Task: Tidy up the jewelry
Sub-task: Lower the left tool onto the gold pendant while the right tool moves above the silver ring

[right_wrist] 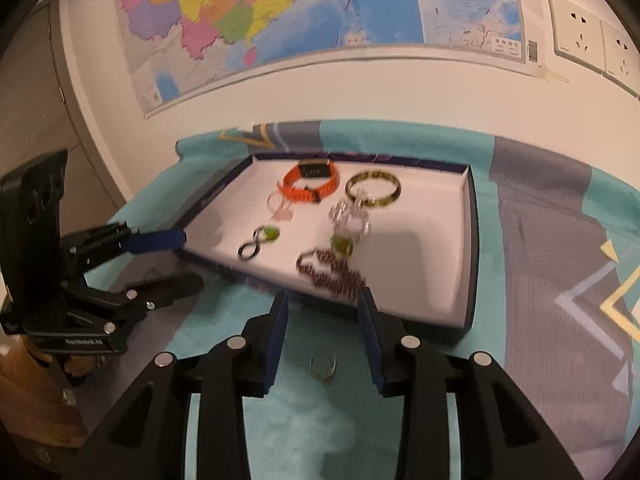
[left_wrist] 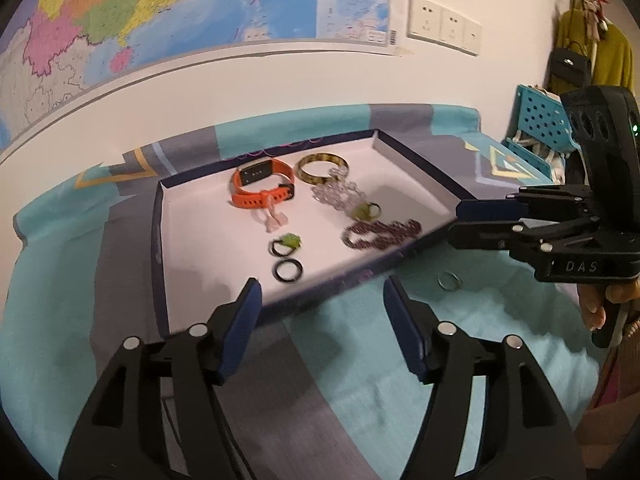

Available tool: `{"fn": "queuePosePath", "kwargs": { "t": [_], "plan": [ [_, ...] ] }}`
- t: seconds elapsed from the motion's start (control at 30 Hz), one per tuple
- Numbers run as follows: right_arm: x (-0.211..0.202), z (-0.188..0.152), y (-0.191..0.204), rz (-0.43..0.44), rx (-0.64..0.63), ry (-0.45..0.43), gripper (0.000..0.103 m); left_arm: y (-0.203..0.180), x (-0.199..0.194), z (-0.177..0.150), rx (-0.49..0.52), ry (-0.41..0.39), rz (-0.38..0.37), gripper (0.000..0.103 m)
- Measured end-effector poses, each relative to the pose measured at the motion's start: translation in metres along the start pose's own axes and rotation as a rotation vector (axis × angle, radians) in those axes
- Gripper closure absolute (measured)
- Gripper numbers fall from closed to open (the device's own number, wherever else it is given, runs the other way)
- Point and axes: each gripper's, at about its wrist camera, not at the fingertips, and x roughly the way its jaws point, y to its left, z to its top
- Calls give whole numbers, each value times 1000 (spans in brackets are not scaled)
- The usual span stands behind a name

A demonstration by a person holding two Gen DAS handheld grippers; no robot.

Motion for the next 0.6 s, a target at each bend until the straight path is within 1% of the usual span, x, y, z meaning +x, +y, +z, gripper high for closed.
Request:
{"fn": "queuePosePath", "kwargs": {
  "t": [0.13,0.27,0.6],
  "plan": [
    [3,-18,2,-16,-4,42,69,-5,-4,-10,1,13,-19,39],
    [8,-29,2,-18,10,66,69,-12,-4,-19,11,32,-31,39],
    [12,-36,7,-38,-4,77,68,-27,-5,-32,20,59,-67,38]
  ]
}}
